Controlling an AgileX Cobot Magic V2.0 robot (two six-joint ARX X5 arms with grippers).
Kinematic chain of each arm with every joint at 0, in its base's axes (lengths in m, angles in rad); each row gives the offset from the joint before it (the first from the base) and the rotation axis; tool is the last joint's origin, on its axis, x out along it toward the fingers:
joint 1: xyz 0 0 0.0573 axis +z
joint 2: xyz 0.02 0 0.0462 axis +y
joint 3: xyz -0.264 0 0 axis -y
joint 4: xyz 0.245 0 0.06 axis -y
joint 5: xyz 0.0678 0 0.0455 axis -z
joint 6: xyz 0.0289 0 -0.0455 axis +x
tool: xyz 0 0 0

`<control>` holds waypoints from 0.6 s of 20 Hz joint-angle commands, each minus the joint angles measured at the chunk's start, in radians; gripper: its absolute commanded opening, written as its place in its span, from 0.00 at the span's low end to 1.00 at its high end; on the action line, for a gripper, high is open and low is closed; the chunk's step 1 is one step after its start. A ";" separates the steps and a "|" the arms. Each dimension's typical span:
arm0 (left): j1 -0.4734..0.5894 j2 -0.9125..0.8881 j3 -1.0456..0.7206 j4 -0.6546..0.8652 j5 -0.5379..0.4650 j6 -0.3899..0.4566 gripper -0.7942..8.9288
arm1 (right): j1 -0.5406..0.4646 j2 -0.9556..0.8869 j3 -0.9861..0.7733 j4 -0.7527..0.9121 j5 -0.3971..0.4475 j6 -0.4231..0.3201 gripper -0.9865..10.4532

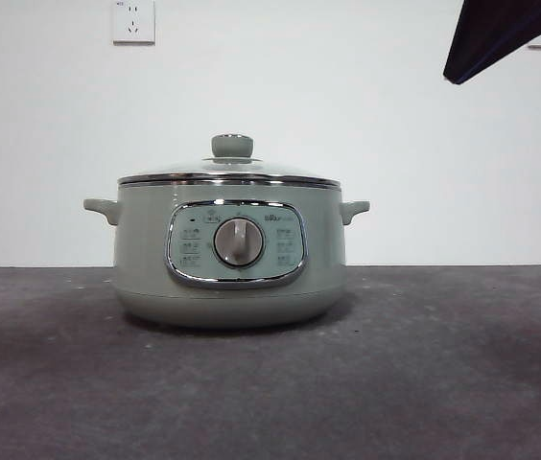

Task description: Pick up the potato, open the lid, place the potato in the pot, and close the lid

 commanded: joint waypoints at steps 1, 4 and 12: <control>0.082 -0.154 -0.230 0.175 0.008 -0.095 0.08 | 0.000 -0.001 -0.008 0.005 0.000 0.008 0.09; 0.163 -0.336 -0.407 0.195 0.001 -0.118 0.08 | 0.000 -0.001 -0.008 0.005 0.000 0.008 0.09; 0.214 -0.510 -0.610 0.246 0.000 -0.144 0.08 | 0.000 -0.001 -0.008 0.005 0.000 0.008 0.09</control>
